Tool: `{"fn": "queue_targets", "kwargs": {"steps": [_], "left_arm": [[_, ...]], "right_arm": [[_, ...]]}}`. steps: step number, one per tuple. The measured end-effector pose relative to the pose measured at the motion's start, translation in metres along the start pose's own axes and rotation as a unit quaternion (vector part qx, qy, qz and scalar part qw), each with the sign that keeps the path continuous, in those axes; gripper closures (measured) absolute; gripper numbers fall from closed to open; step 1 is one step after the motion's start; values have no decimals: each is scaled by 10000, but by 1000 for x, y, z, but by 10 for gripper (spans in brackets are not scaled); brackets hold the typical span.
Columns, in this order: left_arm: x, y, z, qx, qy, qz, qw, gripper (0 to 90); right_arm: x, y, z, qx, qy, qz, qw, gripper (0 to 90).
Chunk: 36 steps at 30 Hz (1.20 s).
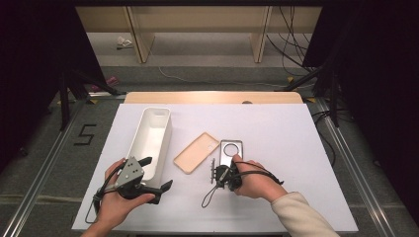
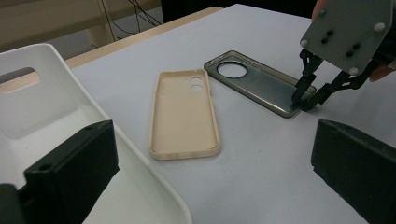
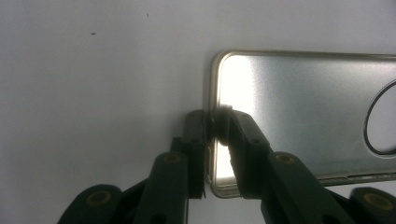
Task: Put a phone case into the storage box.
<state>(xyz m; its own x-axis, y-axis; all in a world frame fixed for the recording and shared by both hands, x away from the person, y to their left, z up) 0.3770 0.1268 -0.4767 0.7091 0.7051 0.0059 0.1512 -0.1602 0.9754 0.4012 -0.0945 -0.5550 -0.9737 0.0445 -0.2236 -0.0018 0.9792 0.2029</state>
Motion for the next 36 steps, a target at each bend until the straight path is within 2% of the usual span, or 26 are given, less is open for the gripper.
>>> {"fn": "queue_targets", "kwargs": {"steps": [4,15,33,34,36], "left_arm": [[0,0,0,14,1,8,10000,3],[0,0,0,8,-6,16,10000,4],[0,0,-1,-6,1,12,10000,7],[0,0,-1,-7,0,9,10000,8],[0,0,-1,-2,2,10,10000,8]], "right_arm": [[2,0,0,63,10,-61,10000,815],[2,0,0,31,1,-3,10000,868],[3,-1,-2,-90,-6,96,9999,886],[4,0,-3,-190,-12,103,9998,886],[3,1,-5,-188,-19,97,9998,886]]}}
Point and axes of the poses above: each handheld gripper's, and its own axes: z roughly forward along the jaws, y roughly out of its top, x roughly to its left, the point moved 10 cm from there along z, roughly forward along the jaws, and after that the axes turned 11 degrees about -x, right-handed, at the moved point
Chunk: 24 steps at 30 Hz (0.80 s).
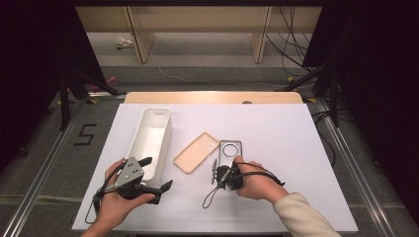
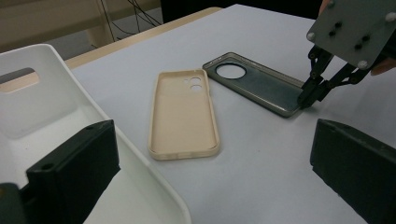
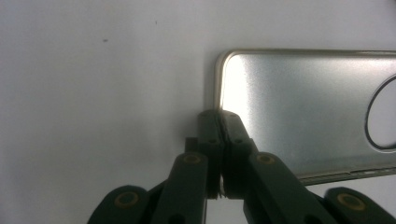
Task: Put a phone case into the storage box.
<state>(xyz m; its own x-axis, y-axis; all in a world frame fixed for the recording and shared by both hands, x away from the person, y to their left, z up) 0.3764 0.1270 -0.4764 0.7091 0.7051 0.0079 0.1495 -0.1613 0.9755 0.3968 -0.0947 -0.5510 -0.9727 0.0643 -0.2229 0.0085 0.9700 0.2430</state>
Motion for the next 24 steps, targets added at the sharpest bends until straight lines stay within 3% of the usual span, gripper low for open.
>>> {"fn": "queue_targets", "kwargs": {"steps": [9,10,13,16,21,24], "left_arm": [[1,0,0,-8,30,-34,10000,11],[1,0,0,-9,29,-34,10000,11],[0,0,0,-4,21,-15,10000,12],[0,1,-1,-37,28,-25,10000,14],[1,2,-1,-47,31,-43,10000,16],[1,3,-2,-68,38,-58,10000,21]], "right_arm": [[0,-2,-14,-349,-104,173,9992,886],[-3,-2,-19,-496,-276,169,9982,886],[-5,-2,-23,-605,-422,192,9971,887],[-8,2,-28,-885,-593,223,9941,888],[-8,4,-31,-1132,-608,308,9912,888],[-10,8,-35,-1477,-709,443,9855,888]]}}
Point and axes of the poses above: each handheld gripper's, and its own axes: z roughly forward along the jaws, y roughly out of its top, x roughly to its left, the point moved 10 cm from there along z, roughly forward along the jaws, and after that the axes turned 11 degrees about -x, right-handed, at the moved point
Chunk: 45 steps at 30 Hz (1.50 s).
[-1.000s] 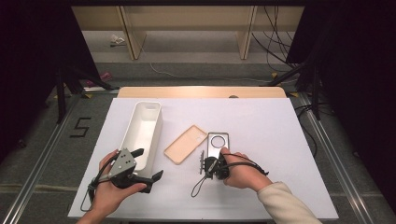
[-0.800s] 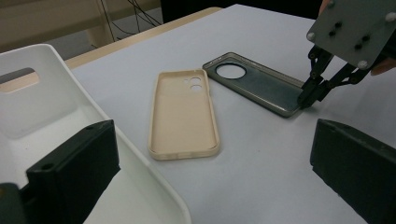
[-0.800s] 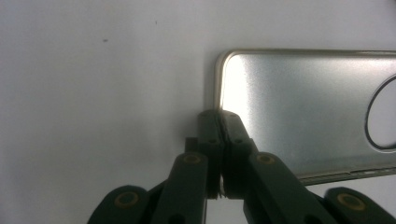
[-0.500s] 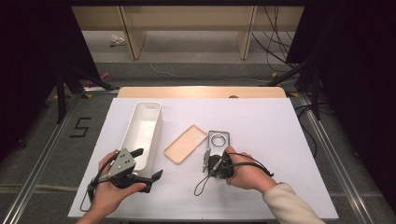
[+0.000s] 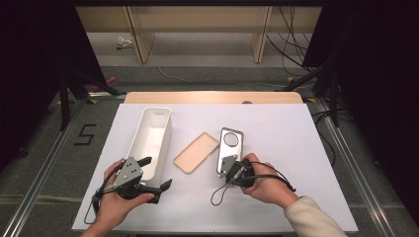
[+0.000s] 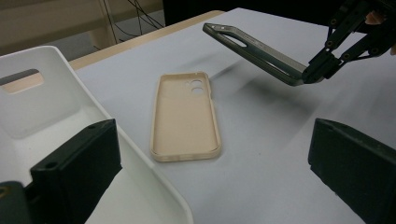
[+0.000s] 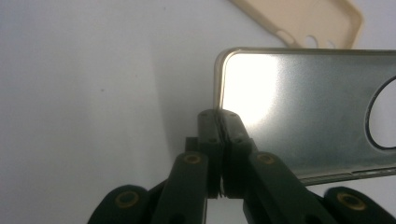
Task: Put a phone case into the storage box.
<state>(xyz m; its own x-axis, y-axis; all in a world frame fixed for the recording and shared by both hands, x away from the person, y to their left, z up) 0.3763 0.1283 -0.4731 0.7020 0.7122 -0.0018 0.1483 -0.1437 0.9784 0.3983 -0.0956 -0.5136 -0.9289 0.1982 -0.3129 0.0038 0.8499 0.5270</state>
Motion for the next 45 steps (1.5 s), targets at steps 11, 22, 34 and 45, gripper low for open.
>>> {"fn": "queue_targets", "kwargs": {"steps": [11,22,34,45], "left_arm": [[-3,22,7,-41,121,-299,9995,77],[-9,48,52,482,140,-294,9983,151],[-11,68,126,993,-14,-591,9933,203],[-18,66,174,1505,-141,-969,9837,349]], "right_arm": [[4,3,-11,-871,-29,398,9954,889],[16,13,-18,-1156,-18,321,9928,889],[24,20,-19,-1235,30,275,9920,889],[23,23,-20,-1276,-17,196,9916,889]]}}
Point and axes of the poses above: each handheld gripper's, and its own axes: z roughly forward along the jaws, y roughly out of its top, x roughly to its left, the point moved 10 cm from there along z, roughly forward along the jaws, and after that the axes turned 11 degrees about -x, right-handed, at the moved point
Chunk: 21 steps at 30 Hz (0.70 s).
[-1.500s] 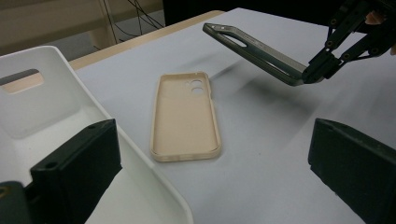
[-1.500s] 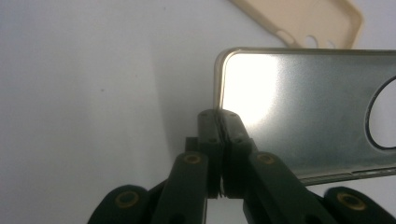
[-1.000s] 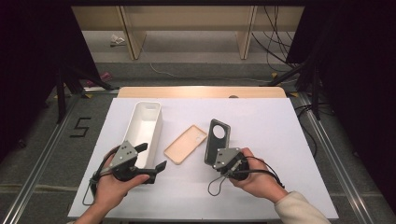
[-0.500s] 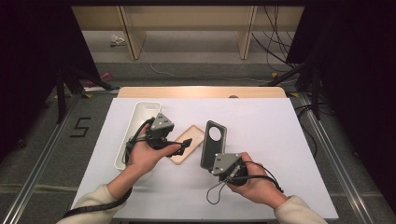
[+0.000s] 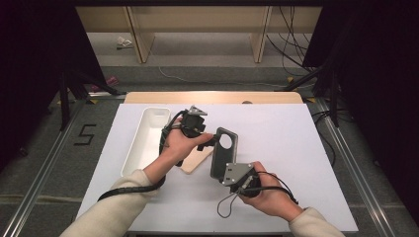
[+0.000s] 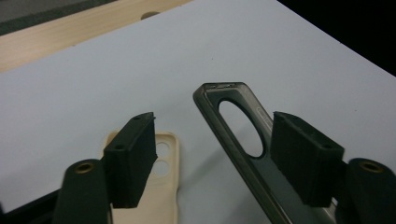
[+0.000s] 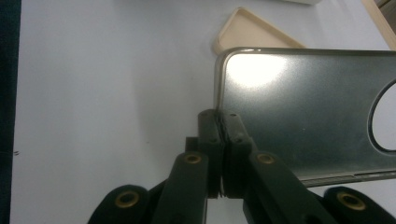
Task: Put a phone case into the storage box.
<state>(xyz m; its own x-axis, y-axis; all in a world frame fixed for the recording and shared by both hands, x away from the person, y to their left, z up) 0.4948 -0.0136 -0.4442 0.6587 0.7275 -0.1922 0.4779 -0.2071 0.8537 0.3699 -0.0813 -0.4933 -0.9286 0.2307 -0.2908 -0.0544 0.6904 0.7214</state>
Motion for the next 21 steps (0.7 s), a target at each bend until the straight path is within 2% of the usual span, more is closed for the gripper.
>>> {"fn": "queue_targets", "kwargs": {"steps": [2,7,8,9,16,20,21], "left_arm": [[1,-1,7,193,-28,-194,9996,366],[5,-5,13,409,27,-362,9985,453],[5,-5,13,409,27,-362,9985,458],[5,-6,14,431,-1,-506,9978,467],[4,-7,16,462,-83,-670,9966,549],[2,-6,16,403,-99,-807,9959,681],[1,-5,16,348,-144,-907,9952,696]], "right_arm": [[0,0,0,2,-12,-8,10000,889],[-1,2,-1,-17,-74,-41,10000,889],[-1,3,-1,-16,-68,-50,10000,889],[-1,3,-1,-23,-85,-54,9999,889],[0,3,-1,6,-76,-91,9999,889],[3,2,0,79,0,-144,9999,889],[3,2,0,90,-10,-147,9999,889]]}}
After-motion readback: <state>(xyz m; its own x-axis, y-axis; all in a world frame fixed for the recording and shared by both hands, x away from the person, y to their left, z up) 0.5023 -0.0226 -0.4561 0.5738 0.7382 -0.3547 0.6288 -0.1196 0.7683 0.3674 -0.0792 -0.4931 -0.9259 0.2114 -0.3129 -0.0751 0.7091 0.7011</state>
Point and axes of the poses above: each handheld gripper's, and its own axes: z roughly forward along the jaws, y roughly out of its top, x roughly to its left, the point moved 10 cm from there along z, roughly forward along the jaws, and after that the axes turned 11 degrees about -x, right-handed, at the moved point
